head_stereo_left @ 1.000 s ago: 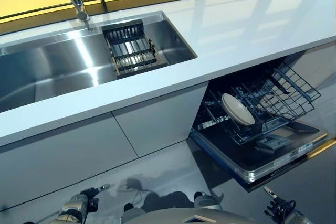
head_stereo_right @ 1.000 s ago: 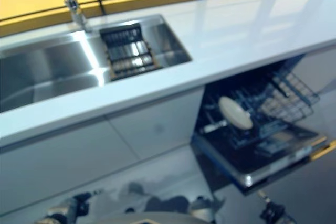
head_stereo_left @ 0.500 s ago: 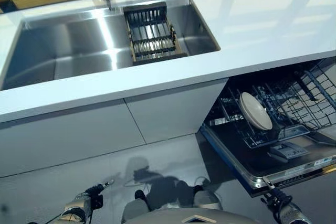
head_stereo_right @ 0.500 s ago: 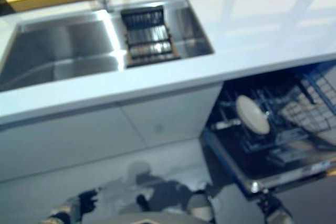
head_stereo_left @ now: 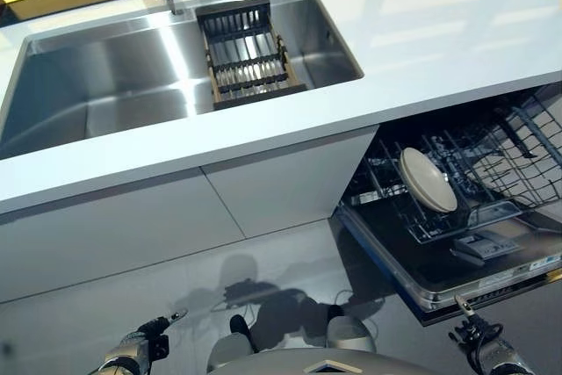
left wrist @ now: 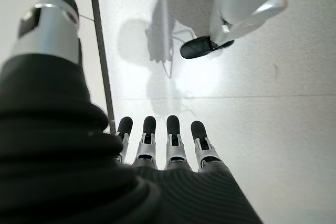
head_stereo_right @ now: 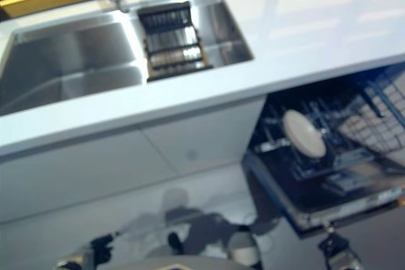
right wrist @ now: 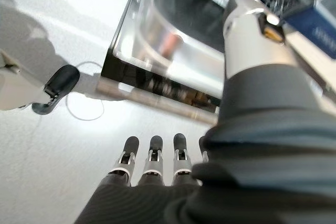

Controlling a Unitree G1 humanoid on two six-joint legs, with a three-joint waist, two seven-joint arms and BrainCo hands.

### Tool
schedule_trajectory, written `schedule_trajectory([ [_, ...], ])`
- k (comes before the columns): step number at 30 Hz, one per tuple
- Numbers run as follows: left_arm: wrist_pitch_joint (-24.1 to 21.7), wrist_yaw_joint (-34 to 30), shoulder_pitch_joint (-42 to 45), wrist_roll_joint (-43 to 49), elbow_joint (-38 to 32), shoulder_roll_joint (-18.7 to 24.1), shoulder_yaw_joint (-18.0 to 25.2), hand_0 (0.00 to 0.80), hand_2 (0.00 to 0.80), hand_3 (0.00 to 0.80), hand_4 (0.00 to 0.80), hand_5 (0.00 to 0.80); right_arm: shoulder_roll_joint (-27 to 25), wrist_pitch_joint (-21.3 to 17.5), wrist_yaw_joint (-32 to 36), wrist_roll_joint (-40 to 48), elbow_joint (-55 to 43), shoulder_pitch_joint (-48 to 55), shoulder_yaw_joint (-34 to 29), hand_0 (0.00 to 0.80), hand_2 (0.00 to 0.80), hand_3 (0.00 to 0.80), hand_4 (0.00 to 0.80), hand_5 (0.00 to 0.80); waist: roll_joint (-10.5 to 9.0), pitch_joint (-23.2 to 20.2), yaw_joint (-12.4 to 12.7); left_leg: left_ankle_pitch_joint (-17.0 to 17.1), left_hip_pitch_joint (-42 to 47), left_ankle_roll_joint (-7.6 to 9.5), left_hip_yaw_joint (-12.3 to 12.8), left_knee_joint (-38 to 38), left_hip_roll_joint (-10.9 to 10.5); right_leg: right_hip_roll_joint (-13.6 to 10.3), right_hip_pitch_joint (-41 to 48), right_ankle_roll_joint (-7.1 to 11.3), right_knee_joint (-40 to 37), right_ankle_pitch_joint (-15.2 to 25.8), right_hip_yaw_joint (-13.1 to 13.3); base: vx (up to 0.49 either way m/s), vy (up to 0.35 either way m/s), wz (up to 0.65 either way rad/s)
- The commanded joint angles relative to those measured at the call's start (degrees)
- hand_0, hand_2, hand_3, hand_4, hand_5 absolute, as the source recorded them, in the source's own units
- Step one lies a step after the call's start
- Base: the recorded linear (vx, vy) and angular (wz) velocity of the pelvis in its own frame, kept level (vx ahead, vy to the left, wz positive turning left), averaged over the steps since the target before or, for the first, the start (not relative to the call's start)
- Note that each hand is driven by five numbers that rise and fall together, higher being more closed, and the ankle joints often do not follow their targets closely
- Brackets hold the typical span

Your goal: Take plates into dishwasher

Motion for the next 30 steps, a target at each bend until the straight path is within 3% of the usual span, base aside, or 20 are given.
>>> schedule_trajectory([
  [1,-0.82,-0.49,-1.38,-0.64,1.38,-0.45,1.06,0.000,0.000,0.000,0.000,0.000,-3.01,-0.02,0.66,-2.41,1.45,-0.65,-2.01,0.000,0.000,0.000,0.000,0.000,0.66,-0.83,-1.13,-4.78,0.10,4.42,-0.34,4.67,-1.71,4.60,-4.51,-3.52,5.91,-1.04,0.33,-0.001,0.096,-0.22],
  [4,0.77,-0.18,-1.73,0.48,0.41,-0.44,0.75,0.000,0.000,0.000,0.000,0.000,-3.43,0.30,1.76,-5.18,1.52,-0.94,-2.13,0.000,0.000,0.000,0.000,0.000,0.24,-1.11,-1.41,-5.62,0.09,5.45,-0.35,4.79,-3.58,4.76,-5.12,-2.52,4.87,0.96,1.89,-0.028,0.068,-0.26],
  [6,1.66,-0.18,-1.71,0.73,0.08,0.48,0.70,0.000,0.000,0.000,0.000,0.000,-3.80,0.24,2.16,-6.40,1.04,-1.46,-1.69,0.000,0.000,0.000,0.000,0.000,0.69,-0.63,-1.57,-6.04,0.37,6.28,-0.07,4.74,-3.66,4.54,-6.97,-1.78,8.02,0.41,3.31,-0.063,-0.010,-0.25],
  [7,1.92,-0.10,-1.78,0.40,0.03,0.94,0.66,0.000,0.000,0.000,0.000,0.000,-3.97,0.25,2.58,-6.36,0.69,-1.62,-1.56,0.000,0.000,0.000,0.000,0.000,0.71,-0.37,-1.86,-6.28,0.33,6.48,0.18,5.26,-3.60,3.69,-7.70,-1.27,8.67,0.77,3.97,-0.111,-0.100,-0.31],
  [9,1.95,0.13,-1.89,-2.31,0.08,2.07,1.51,0.000,0.000,0.000,0.000,0.000,-3.81,-0.58,3.48,-6.23,0.06,-2.87,-0.63,0.000,0.000,0.000,0.000,0.000,0.45,0.35,-1.73,-7.27,-0.90,6.53,0.99,7.91,-3.11,-0.48,-8.99,0.06,8.75,3.29,4.93,-0.129,-0.168,-0.32],
  [12,1.98,0.18,-1.05,-4.78,-0.07,2.10,3.16,0.000,0.000,0.000,0.000,0.000,-2.03,-2.54,4.10,-5.76,-1.51,-3.94,0.87,0.000,0.000,0.000,0.000,0.000,0.10,1.41,-1.62,-9.94,-2.02,6.38,2.28,12.56,-1.65,-2.01,-9.40,0.81,8.19,3.34,4.93,-0.049,-0.189,-0.10],
  [18,2.91,1.35,-0.80,-5.92,-2.64,0.55,3.67,0.000,0.000,0.000,0.000,0.000,0.41,-5.13,5.90,-1.96,-7.23,-4.86,2.93,0.000,0.000,0.000,0.000,0.000,1.29,3.39,-0.82,-8.52,-7.30,5.10,0.44,15.26,0.51,-2.04,-11.40,-0.29,9.99,1.36,3.89,-0.110,-0.107,0.04],
  [25,2.01,1.24,-1.47,-7.41,-4.27,-1.08,2.05,0.000,0.000,0.000,0.000,0.000,-2.58,-10.27,10.14,3.01,-12.04,-9.22,5.59,0.000,0.000,0.000,0.000,0.000,5.40,7.42,-1.18,-7.94,-12.48,4.65,-0.79,19.71,-0.45,-2.83,-18.12,-2.48,17.93,-1.47,4.38,-0.150,0.046,0.08],
  [30,2.16,1.23,-1.21,-9.19,-5.34,-0.97,2.31,0.000,0.000,0.000,0.000,0.000,-4.67,-12.62,12.50,4.56,-13.91,-11.24,5.58,0.000,0.000,0.000,0.000,0.000,6.92,9.05,-1.18,-9.09,-15.16,4.59,-0.96,23.96,-0.15,-3.43,-21.32,-3.88,23.58,-4.08,4.69,-0.106,0.063,0.00],
])
